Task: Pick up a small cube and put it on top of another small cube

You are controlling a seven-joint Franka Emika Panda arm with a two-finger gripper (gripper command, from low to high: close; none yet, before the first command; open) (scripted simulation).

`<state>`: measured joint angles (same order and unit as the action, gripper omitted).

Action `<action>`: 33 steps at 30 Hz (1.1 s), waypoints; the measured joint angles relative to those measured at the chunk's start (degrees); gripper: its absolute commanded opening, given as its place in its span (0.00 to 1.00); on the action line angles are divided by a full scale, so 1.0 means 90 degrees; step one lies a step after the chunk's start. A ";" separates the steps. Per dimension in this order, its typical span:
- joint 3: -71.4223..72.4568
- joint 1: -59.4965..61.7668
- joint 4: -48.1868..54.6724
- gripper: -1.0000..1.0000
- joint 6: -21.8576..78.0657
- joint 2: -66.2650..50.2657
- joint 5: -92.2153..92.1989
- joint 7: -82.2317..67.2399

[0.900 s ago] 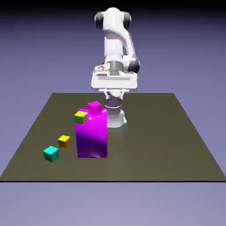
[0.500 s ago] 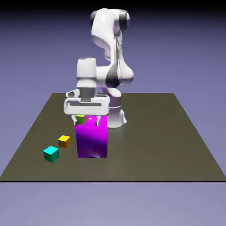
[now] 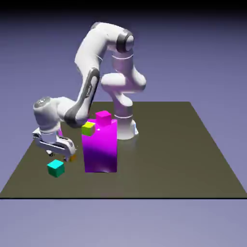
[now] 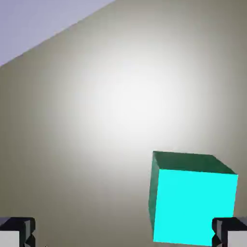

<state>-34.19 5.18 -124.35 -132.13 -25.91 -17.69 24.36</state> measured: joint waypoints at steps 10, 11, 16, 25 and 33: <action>0.0184 0.0207 0.0062 0.00 -0.0287 -0.0541 -0.0360 -0.0247; 0.0027 0.0095 0.0079 0.00 -0.0056 -0.0311 -0.0187 -0.0136; -0.0256 0.0067 -0.0774 0.00 0.0001 0.0843 0.0723 0.0403; -0.0650 0.0152 -0.2566 0.00 -0.0219 0.2890 0.2353 0.1360; 0.0078 0.0676 -0.2806 1.00 -0.1511 0.1598 0.1156 0.0495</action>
<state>-33.48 11.26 -149.60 -145.74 -11.53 -7.28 28.81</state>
